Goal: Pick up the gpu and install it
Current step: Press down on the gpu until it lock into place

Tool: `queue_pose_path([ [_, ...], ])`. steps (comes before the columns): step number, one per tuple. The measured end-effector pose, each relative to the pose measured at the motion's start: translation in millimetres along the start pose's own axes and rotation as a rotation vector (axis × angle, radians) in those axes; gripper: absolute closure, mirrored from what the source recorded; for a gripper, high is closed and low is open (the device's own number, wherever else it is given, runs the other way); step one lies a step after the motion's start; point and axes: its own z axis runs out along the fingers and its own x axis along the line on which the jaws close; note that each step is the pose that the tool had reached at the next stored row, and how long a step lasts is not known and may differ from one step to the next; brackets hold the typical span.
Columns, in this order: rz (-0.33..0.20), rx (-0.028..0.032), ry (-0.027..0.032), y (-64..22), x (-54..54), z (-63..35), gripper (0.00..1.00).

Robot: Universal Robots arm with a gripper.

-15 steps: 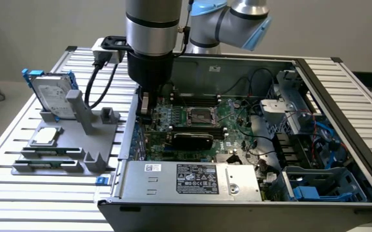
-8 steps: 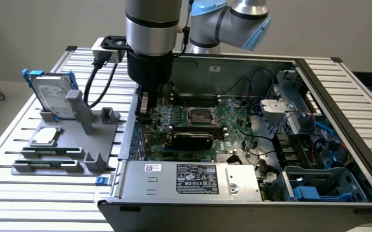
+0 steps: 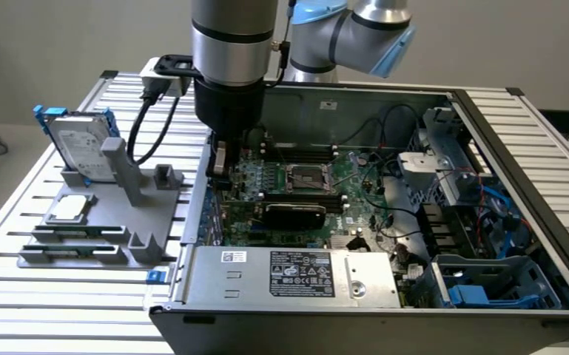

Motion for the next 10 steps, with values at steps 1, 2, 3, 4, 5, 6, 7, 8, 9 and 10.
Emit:
queue_pose_path([
  [1,0.001,0.0,-0.0001,0.0,0.0,0.2,0.89],
  [2,0.001,0.0,-0.0002,-0.1,0.0,0.4,0.89],
  [3,0.002,-0.0001,-0.0002,-0.1,0.0,0.6,0.89],
  [4,0.002,-0.0001,-0.0002,-0.1,0.0,0.7,0.89],
  [5,0.003,-0.0001,-0.0003,-0.1,0.0,0.8,0.89],
  [6,0.003,-0.0001,-0.0003,-0.1,0.0,0.8,0.89],
  [7,0.003,-0.0005,-0.0007,-0.1,0.0,0.8,0.89],
  [8,0.004,-0.0012,-0.0012,-0.2,-0.1,0.3,0.89],
  [9,0.004,-0.0023,-0.0019,-0.3,-0.1,-0.5,0.89],
  [10,0.004,-0.0043,-0.0014,-0.6,-0.1,-2.4,0.89],
])
